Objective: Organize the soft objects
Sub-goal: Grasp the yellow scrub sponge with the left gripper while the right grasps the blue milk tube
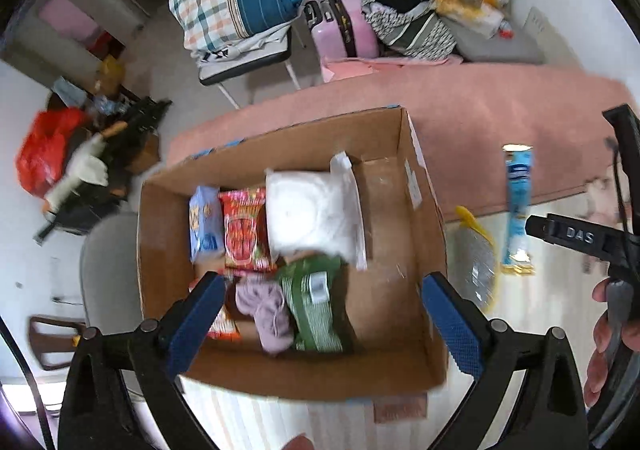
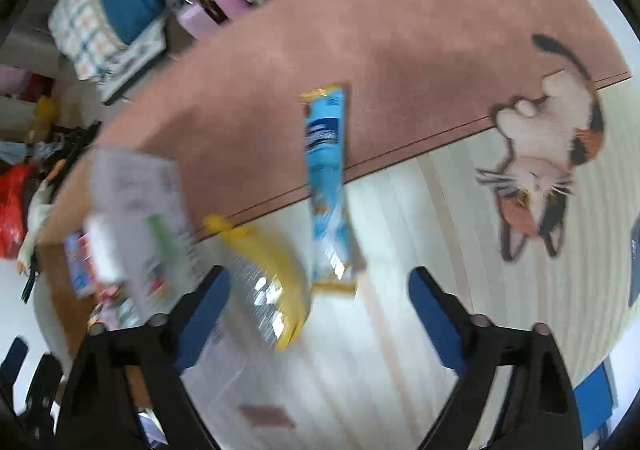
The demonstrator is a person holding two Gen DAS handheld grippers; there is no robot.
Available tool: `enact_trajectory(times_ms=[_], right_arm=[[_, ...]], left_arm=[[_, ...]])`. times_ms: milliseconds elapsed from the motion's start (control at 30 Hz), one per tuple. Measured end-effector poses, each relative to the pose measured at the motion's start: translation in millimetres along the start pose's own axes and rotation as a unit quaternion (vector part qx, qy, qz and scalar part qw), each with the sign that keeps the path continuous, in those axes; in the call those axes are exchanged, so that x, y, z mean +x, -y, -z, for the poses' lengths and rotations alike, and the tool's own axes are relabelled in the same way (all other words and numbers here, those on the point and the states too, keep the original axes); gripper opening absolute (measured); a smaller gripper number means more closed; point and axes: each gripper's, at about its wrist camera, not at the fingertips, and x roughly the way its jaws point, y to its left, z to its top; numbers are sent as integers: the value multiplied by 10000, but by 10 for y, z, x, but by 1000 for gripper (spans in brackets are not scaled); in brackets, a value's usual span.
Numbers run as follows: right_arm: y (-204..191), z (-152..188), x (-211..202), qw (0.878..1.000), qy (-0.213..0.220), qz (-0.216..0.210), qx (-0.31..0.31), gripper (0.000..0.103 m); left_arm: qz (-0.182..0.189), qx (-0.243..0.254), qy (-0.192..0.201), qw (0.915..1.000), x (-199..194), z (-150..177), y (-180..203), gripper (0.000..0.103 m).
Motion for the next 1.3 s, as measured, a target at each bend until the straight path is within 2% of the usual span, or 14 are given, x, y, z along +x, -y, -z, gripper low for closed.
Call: enact_trajectory(times_ms=[67,100,167,233,300,433,500,700,833,1067,1133,1233,1267,1300], right_arm=[[8,-122,220,9999,-128,79,-1,82],[-4,-171,333,9997,-195,112,-46,76],[-24,-217,498,9991,-309,239,-183,64],[6,-213,597,9980,-442,330,-317,40],[121,-180,542,9976,-397,384,-408,30],[533,-86,486,9976,-530,337,-308,30],[804,-18,450,9980,-519,317,-169,30],[1330,181,400,9983,-476,326,99,30],[1419,265,386,9978,-415,520,54,30],[1336,282,362,9970,-413,639,-106,30],[1288,200,362,9968,-448,648,-148,30],[1258,99,378,9967,-465,646,-182,30],[1245,102,376,9965,-468,661,-211,30],[1253,90,390,9964,-491,649,-241,30]], left_arm=[[-172,93,-80,9998,111,-97,156,101],[-213,118,-134,9996,161,-149,228,101],[-155,175,-179,9996,198,-224,366,101],[-61,288,-257,9992,199,-267,501,101],[141,429,-428,9981,215,-328,677,101],[658,632,-902,9917,308,-396,1076,101],[778,723,-1088,9884,402,-391,1300,101],[667,938,-1590,9805,864,-219,1872,101],[576,859,-1814,9780,1124,-158,2017,101],[419,589,-2157,9738,1493,-128,2045,101],[524,471,-2280,9711,1574,-134,2019,102],[877,112,-2420,9662,1619,-105,1937,100],[915,88,-2396,9665,1583,-68,1929,99],[963,82,-2279,9689,1553,-48,1927,94]])
